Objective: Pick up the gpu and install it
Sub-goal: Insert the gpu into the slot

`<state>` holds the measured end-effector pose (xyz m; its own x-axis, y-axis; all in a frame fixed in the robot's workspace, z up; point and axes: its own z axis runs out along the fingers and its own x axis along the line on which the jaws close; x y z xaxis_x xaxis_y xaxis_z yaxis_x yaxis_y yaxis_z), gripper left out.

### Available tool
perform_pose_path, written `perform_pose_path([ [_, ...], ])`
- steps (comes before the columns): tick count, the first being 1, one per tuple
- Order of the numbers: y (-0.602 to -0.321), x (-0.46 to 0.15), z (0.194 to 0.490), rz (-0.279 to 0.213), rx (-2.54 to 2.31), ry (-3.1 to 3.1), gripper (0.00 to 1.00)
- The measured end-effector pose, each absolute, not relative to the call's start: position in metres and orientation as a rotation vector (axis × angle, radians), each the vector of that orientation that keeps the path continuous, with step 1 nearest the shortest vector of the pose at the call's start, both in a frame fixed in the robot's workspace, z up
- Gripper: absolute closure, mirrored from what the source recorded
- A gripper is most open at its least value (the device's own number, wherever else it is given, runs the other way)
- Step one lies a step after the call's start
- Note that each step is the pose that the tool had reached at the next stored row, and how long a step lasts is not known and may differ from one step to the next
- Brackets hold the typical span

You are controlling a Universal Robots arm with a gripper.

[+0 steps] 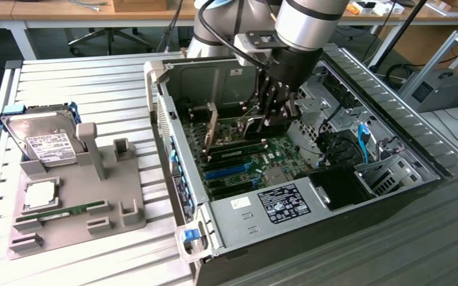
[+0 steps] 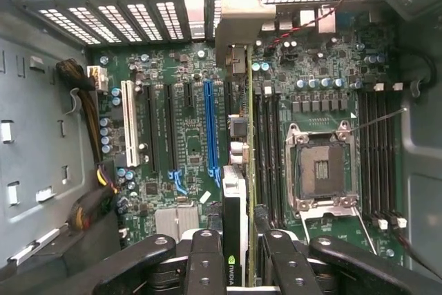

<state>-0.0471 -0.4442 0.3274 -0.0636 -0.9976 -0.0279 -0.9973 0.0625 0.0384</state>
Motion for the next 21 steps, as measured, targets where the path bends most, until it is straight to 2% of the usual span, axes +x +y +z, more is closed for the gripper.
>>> perform_pose_path([
  [7, -0.445, -0.05, 0.324, -0.091, 2.155, -2.293, 0.73],
  [21, -0.464, -0.057, 0.324, -0.108, 2.167, -2.304, 0.73],
])
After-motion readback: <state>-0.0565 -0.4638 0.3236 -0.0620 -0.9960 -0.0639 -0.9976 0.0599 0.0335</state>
